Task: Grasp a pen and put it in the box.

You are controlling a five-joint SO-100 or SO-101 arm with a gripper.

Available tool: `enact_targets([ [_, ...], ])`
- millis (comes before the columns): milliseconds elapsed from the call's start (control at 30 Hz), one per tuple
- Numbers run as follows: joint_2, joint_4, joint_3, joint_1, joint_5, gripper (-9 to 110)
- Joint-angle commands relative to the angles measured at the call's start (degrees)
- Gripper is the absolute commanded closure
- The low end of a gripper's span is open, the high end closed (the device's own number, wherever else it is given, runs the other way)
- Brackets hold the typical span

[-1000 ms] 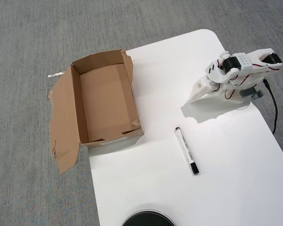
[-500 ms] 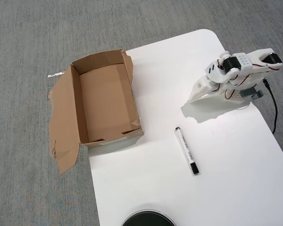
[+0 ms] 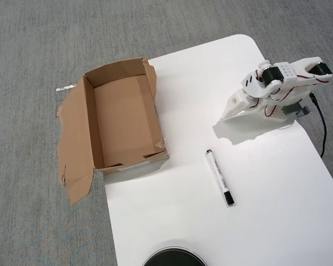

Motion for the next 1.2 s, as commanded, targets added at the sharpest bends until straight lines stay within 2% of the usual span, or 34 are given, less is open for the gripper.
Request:
enact_targets([
  [0, 3.3, 1.7, 1.5, -0.4, -0.1, 101],
  [567, 3.4, 1.1, 0.7, -0.7, -0.8, 101],
  [1167, 3.2, 1.2, -13.3, -15.7, -1.0, 101],
])
